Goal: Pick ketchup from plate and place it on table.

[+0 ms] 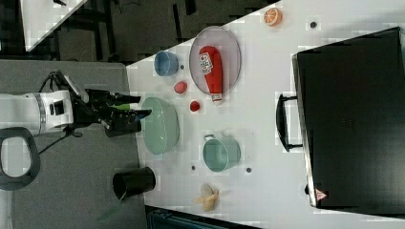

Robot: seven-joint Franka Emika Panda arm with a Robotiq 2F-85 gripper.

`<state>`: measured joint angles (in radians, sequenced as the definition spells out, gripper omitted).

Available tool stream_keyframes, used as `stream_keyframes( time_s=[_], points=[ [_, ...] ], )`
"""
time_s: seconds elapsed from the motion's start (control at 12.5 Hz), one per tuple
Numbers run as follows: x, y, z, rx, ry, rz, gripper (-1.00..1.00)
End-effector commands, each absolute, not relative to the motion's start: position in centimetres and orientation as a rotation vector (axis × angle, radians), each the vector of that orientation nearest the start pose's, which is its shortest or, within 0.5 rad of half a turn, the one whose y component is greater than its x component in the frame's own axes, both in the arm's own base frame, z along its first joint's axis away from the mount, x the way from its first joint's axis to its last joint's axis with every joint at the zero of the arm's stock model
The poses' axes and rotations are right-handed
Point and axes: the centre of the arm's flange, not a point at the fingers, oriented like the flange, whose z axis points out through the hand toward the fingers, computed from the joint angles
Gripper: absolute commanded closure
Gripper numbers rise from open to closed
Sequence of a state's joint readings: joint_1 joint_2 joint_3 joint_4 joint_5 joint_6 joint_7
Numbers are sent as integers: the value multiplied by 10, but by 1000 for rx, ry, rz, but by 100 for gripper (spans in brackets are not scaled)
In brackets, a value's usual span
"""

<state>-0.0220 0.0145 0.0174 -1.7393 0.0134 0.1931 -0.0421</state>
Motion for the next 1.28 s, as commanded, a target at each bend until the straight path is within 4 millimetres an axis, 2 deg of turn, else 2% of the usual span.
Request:
stream_keyframes(
  time_s=[0.08,0.24,0.48,0.96,1.28],
  points=[
    [510,-20,599,-2918,1187,58,-54],
    [514,-18,592,-2928,1170,77,-97],
    [527,-9,565,-2954,1137,154,-100],
    [568,25,478,-3006,1009,303,-100],
    [598,45,415,-3063,637,290,-100]
  ],
)
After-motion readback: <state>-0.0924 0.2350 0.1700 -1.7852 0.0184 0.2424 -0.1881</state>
